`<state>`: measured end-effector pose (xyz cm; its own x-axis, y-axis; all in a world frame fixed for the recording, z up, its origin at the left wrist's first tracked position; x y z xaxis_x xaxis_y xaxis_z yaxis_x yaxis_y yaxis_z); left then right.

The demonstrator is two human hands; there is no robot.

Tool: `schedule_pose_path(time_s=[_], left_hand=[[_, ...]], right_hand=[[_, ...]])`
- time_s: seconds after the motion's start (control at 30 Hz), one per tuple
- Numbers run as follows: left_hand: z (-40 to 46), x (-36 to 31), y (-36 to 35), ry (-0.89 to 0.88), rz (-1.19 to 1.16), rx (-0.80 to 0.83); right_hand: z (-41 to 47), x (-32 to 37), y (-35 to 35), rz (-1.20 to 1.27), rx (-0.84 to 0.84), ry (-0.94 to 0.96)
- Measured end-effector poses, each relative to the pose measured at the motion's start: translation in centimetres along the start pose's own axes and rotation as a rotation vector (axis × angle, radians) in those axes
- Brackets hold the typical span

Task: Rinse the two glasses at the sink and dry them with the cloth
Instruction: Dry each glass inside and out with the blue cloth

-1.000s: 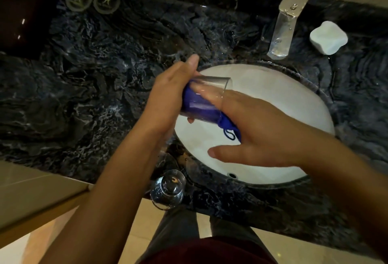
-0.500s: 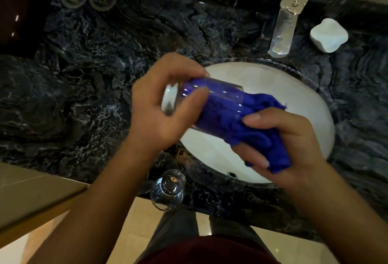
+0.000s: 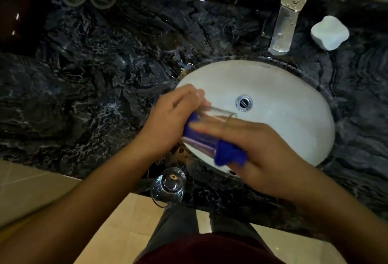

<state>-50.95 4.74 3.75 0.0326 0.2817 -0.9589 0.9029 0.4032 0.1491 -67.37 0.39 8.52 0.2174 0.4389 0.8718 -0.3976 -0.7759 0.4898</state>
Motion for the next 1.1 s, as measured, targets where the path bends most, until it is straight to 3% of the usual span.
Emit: schedule_pose_path(time_s=[0.1, 0.2, 0.33, 0.47, 0.57, 0.77, 0.93, 1.03, 1.1], left_hand=[[-0.6, 3.8, -0.8, 0.435, -0.058, 0.17], [-2.2, 5.9, -1.4, 0.745, -0.192, 0.322], [-2.3, 5.8, -1.1, 0.83, -0.316, 0.381], [-1.2, 5.4, -0.8, 0.762, -0.214, 0.278], [0.0, 4.6, -0.2, 0.567, -0.051, 0.175], [0.8, 2.8, 0.0, 0.114, 0.0, 0.041], [-0.8, 1.1, 0.1, -0.306, -0.035, -0.13], [-1.7, -0.3, -0.7, -0.544, 0.014, -0.133], [-1.9, -1.2, -0.7, -0.724, 0.108, -0.117]], right_hand=[[0.0, -0.1, -1.7, -0.503, 0.146, 0.273], [-0.3, -0.3, -2.6, -0.745, 0.256, 0.52], [-0.3, -1.5, -1.5, -0.883, 0.196, 0.607], [-0.1, -1.8, -2.8, -0.995, 0.314, 0.489], [0.6, -1.8, -2.3, -0.703, 0.318, 0.233], [0.6, -2.3, -0.8, 0.323, 0.269, -0.346], [-0.8, -3.0, -0.8, 1.151, -0.167, -0.747], [-2.2, -3.5, -1.1, 1.387, -0.384, -0.877], [-3.4, -4.3, -0.7, 1.374, -0.539, -0.991]])
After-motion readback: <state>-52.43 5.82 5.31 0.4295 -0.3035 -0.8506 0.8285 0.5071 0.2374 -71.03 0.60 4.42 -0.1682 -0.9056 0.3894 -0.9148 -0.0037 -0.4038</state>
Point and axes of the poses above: each hand's wrist, its own z-axis towards the middle knuckle, its own y-axis out of the back of the hand, x = y × z, the point moved 5 cm from there along z, towards the middle knuckle, and after that the axes turned 6 degrees about -x, right-handed, at the moved point
